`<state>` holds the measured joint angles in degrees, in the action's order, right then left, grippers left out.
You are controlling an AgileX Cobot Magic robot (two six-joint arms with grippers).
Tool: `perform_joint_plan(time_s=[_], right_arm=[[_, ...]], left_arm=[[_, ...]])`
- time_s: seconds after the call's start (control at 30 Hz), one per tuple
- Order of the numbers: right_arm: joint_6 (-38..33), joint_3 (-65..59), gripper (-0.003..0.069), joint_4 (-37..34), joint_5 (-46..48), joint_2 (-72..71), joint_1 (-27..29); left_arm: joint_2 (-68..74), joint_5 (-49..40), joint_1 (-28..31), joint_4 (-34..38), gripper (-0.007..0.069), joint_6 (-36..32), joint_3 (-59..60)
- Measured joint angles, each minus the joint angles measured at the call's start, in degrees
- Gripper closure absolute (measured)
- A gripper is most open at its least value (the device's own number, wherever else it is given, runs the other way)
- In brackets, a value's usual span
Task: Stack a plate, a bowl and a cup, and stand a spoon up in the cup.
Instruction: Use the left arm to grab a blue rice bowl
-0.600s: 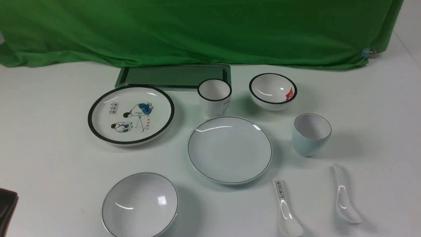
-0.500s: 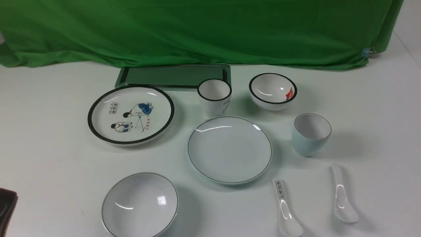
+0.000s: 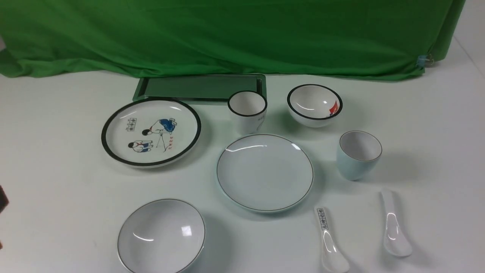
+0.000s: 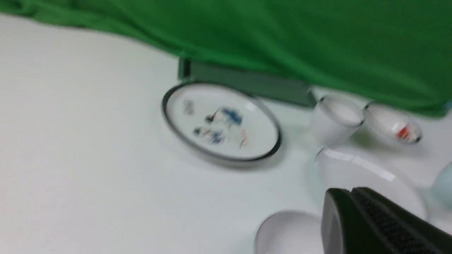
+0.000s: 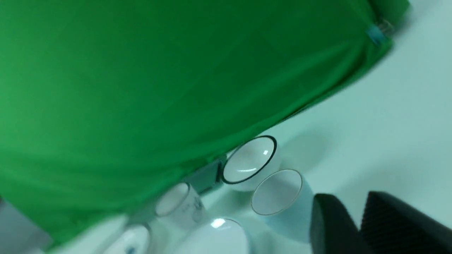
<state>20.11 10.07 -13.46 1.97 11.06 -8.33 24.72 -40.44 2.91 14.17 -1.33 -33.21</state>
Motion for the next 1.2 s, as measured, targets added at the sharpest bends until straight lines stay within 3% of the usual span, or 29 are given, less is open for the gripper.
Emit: perform_joint_plan(time_s=[0.13,0.23,0.37,0.53,0.73,0.83,1.0,1.2], right_arm=[[-17.2,11.5,0.0641,0.0,9.0,12.4,-2.5],[-27.6,22.0,0.065,0.0,21.5,23.9,-3.5],[-34.8,31.4,0.065,-0.1,40.4,37.7,-3.5],[-37.0,33.5,0.0648,-0.1,47.5,46.2,-3.9],[-38.0,33.7,0.0646,-0.1,45.2,48.9,-6.6],[-38.4,33.9,0.0645,-0.1,44.0,48.9,-6.9],[-39.1,34.0,0.0644,-0.1,41.7,48.9,-6.9],[-39.3,34.0,0.064,-0.1,38.4,49.3,-6.9]], left_arm=[[14.8,-10.0,-0.6,-4.9,0.0653,-5.6,-8.6],[23.7,-13.4,-4.3,-6.2,0.065,-6.7,-13.4],[33.3,-14.0,-11.2,-6.9,0.0602,-6.6,-14.5],[43.2,-12.2,-15.9,-6.8,0.048,-5.3,-14.5],[55.4,-4.2,-16.6,-5.4,0.0254,-5.0,-14.6],[60.9,-1.1,-16.6,-5.3,0.0204,-5.0,-14.6],[66.4,1.6,-16.6,-5.4,0.0246,-5.0,-14.6],[67.5,1.0,-16.6,-4.3,0.0547,-4.9,-16.7]])
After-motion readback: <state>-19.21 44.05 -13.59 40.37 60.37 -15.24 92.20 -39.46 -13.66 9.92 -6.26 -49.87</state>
